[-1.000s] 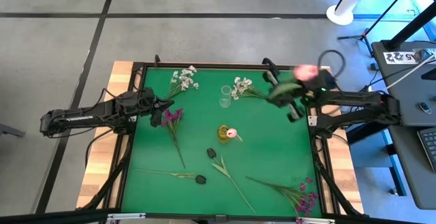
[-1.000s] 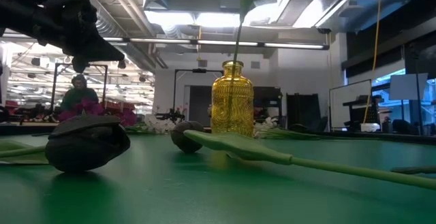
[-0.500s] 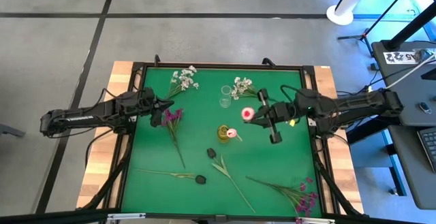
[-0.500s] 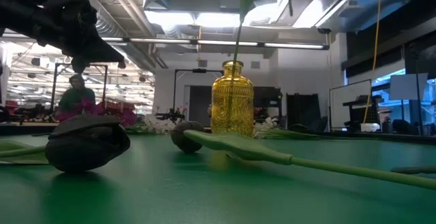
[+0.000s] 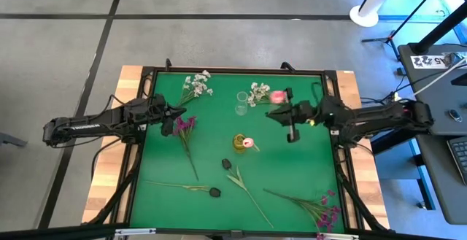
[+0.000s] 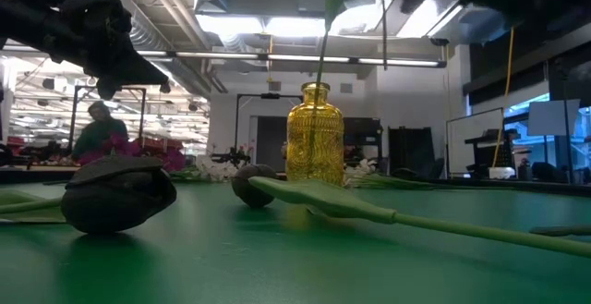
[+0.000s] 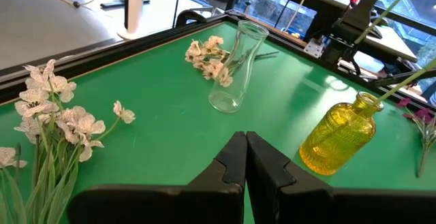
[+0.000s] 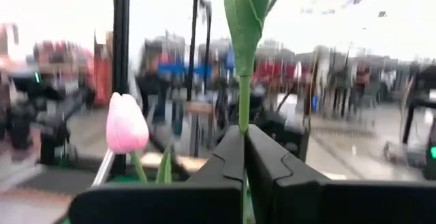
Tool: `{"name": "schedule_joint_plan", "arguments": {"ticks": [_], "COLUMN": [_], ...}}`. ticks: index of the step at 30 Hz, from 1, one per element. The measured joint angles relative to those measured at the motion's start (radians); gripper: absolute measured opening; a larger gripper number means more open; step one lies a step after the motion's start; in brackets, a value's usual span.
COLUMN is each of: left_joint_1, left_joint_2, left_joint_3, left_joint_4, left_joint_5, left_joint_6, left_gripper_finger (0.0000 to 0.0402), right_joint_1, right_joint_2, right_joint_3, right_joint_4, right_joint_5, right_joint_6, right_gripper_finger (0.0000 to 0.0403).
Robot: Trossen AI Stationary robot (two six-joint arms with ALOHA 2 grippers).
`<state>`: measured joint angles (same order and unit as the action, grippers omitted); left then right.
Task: Sort flowers into vase by color
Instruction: Put the pink tulip into the yellow vase
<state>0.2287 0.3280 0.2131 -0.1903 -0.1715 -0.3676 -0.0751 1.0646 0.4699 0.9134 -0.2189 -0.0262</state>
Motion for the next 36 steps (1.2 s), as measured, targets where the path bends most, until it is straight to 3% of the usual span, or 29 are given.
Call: {"name": "schedule_joint_plan", "arguments": {"ticks": [4, 7, 15, 27, 36], "left_joint_1": [0.0, 0.0, 0.0, 0.0, 0.0], "left_joint_2": [0.0, 0.0, 0.0, 0.0, 0.0], "left_joint_3": [0.0, 0.0, 0.0, 0.0, 0.0], "left_joint_4": [0.009, 0.02, 0.026, 0.026, 0.026], "left_joint_5": [-0.001, -0.003, -0.003, -0.004, -0.004], "left_joint_6": [0.0, 0.0, -0.072, -0.071, -0.069], "left_gripper_finger": [0.0, 0.0, 0.0, 0.0, 0.0], "right_joint_1": [-0.03, -0.03, -0.029, 0.011, 0.031], "right_joint_2": [0.029, 0.073, 0.215, 0.496, 0.569], "right_joint_3": [-0.155, -0.2, -0.159, 0.068, 0.1], "right_joint_4": [0.395, 0.575, 0.603, 0.611, 0.611], "right_joint_5": [-0.036, -0.035, -0.036, -0.071, -0.069], "right_joint_6": [0.026, 0.034, 0.055, 0.076, 0.101], "right_gripper_finger": [0.0, 0.0, 0.0, 0.0, 0.0]}}
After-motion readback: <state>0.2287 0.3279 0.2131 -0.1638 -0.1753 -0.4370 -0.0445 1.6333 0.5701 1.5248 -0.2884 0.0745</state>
